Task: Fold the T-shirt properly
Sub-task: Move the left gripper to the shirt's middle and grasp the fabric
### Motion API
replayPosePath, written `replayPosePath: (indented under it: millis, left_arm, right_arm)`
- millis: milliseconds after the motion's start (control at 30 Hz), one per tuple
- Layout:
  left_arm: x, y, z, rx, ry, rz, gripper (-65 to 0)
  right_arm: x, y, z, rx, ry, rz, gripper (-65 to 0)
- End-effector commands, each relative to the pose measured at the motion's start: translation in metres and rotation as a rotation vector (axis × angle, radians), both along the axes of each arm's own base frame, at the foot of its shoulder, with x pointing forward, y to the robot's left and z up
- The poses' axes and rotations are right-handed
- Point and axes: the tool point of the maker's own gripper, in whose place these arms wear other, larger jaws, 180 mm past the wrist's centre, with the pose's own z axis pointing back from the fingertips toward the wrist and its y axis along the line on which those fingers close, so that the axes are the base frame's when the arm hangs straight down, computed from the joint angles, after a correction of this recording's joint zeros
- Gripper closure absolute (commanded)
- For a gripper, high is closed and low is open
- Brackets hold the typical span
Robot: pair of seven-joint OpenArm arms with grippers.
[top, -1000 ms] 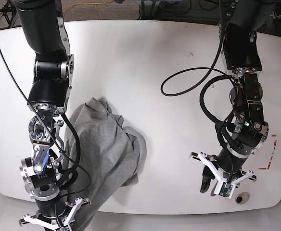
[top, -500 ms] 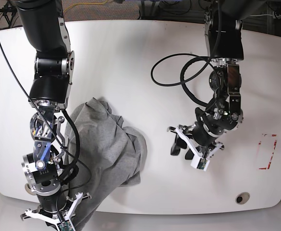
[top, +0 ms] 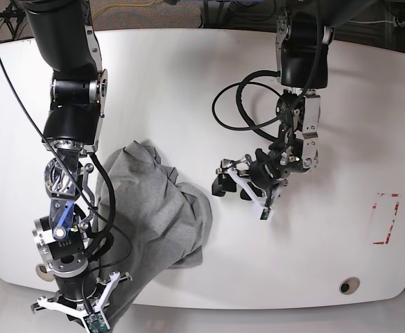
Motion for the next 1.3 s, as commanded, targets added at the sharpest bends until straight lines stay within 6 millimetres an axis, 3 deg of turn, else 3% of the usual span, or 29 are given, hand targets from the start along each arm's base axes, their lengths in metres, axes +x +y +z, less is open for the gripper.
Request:
replayPosePath:
  millis: [0, 200, 900, 1267]
  left_arm:
    - [0.015, -0.013, 0.011, -0.052, -0.033, 0.006, -44.7]
    - [0.014, -0.032, -0.009, -0.081, 0.043, -0.009, -44.6]
    - [0.034, -0.038, -0.033, -0.166, 0.088, 0.071, -44.6]
    - [0.027, -0.075, -0.032, -0.255, 0.118, 0.026, -44.3]
  right_arm:
    - [-0.002, 0.000, 0.031, -0.001, -0.088, 0.008, 0.0]
    - [-0.002, -0.001, 0.030, -0.002, -0.086, 0.007, 0.0]
    - [-0.003, 0.001, 0.019, 0.001, -0.065, 0.010, 0.0]
    - [-0.003, 0.000, 0.019, 0.000, -0.065, 0.009, 0.0]
